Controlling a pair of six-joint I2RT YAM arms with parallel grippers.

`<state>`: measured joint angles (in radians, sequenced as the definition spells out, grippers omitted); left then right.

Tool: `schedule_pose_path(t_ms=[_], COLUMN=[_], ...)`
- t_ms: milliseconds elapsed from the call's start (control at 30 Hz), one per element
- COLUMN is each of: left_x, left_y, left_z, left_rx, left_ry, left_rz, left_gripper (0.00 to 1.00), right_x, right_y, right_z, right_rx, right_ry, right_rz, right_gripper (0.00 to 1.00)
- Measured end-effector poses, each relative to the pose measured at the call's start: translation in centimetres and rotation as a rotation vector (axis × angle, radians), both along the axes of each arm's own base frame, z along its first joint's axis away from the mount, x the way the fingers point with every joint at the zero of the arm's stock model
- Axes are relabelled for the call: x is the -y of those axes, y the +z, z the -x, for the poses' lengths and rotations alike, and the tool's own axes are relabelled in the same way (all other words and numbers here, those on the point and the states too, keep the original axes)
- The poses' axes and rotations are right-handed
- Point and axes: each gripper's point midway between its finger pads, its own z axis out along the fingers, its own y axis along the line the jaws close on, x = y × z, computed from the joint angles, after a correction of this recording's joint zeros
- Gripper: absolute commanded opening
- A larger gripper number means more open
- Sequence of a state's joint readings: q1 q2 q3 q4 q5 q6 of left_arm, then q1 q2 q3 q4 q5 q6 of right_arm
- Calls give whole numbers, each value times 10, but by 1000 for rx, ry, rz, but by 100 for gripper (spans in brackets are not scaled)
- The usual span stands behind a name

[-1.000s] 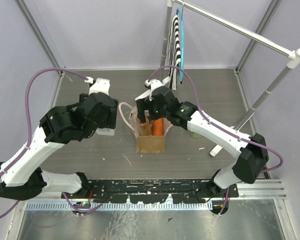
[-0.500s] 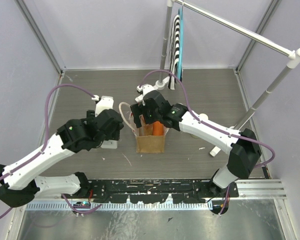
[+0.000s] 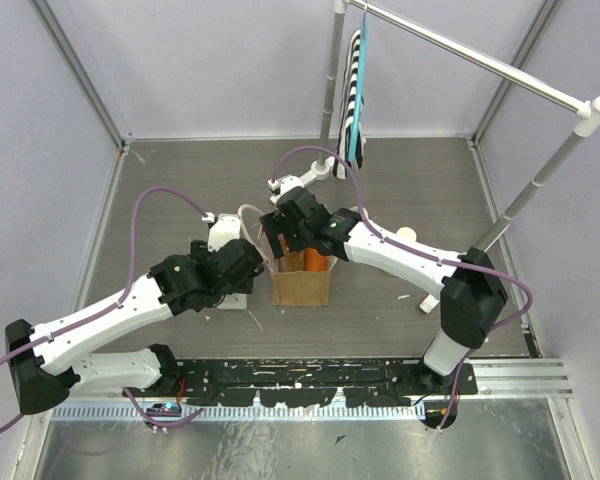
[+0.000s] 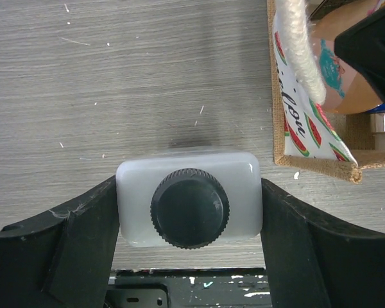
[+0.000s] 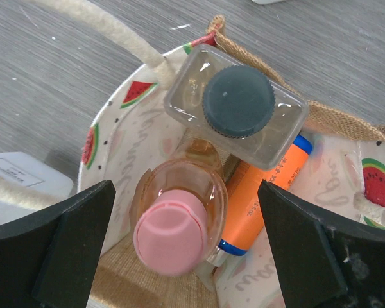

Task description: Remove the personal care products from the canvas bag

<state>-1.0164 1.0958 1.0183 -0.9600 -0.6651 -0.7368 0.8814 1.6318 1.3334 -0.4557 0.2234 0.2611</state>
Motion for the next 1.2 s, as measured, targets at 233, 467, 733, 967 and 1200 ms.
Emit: schedule_pose_path(t_ms=[233, 467, 733, 967, 1200], left_x=[4, 9, 14, 53, 91], left_y=[1, 3, 52, 133, 133], left_z=[-4, -7, -15, -33, -45], left_rx=[23, 35, 98, 194, 176], left_ry=[12, 19, 6, -97, -196], left_rz=[28, 58, 97, 160, 127], left_gripper=[100, 99, 99, 99, 99], right_x=[-2, 2, 28, 73, 151], right_y=[-21, -19, 41, 196, 245], right_z=[-1, 0, 13, 35, 66], right_rx=[-50, -58, 13, 241, 350], right_ry=[-2, -11, -42, -101, -236], right_rz=[54, 72, 47, -185, -199], right_gripper=[37, 29, 27, 27, 27])
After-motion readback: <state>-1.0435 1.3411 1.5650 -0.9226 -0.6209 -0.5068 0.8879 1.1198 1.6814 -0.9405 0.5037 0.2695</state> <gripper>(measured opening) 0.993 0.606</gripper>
